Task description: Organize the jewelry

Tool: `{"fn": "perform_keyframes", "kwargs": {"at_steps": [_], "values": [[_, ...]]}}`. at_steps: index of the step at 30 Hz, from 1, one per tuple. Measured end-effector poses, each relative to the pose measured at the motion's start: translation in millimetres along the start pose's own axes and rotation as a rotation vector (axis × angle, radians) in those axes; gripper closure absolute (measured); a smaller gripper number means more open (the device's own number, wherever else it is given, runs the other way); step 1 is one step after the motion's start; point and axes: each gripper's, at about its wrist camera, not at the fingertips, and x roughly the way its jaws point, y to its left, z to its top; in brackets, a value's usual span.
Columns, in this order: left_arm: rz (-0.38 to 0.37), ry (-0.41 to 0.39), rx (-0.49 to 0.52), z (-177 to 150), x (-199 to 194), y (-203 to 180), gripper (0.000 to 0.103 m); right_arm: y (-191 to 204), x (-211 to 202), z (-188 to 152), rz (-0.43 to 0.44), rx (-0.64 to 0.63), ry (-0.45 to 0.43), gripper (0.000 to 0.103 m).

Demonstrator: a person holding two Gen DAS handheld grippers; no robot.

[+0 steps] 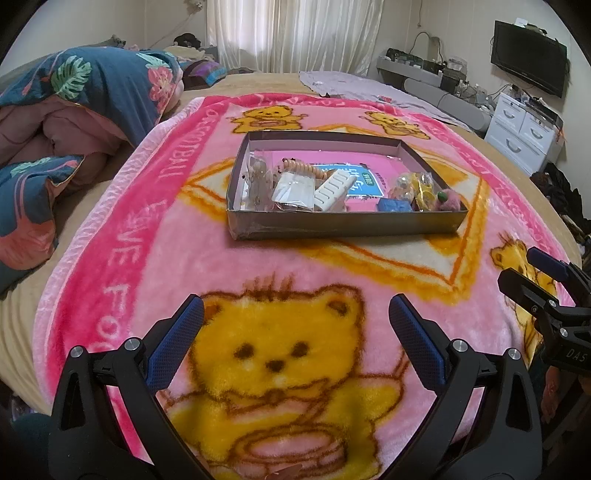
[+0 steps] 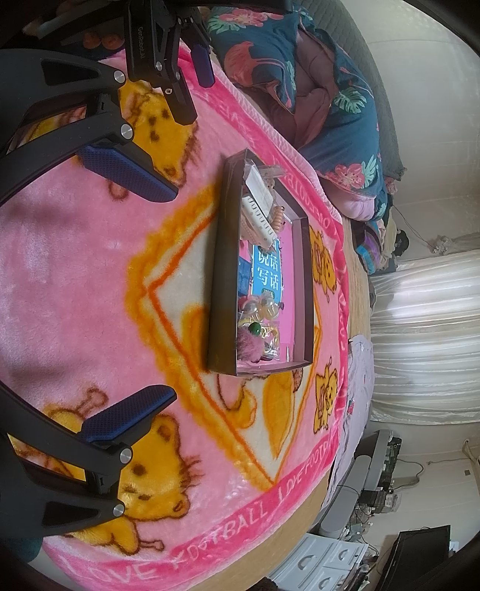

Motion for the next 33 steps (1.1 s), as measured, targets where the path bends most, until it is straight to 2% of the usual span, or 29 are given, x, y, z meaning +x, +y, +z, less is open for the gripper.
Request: {"fn": "perform_keyframes", "kwargs": {"at_steps": [33], "values": [[-0.007, 0.032, 0.004, -5.8, 5.2, -8.9, 0.009, -5.6, 0.9, 2.4, -0.007, 0.001, -0.008, 0.004]]}}
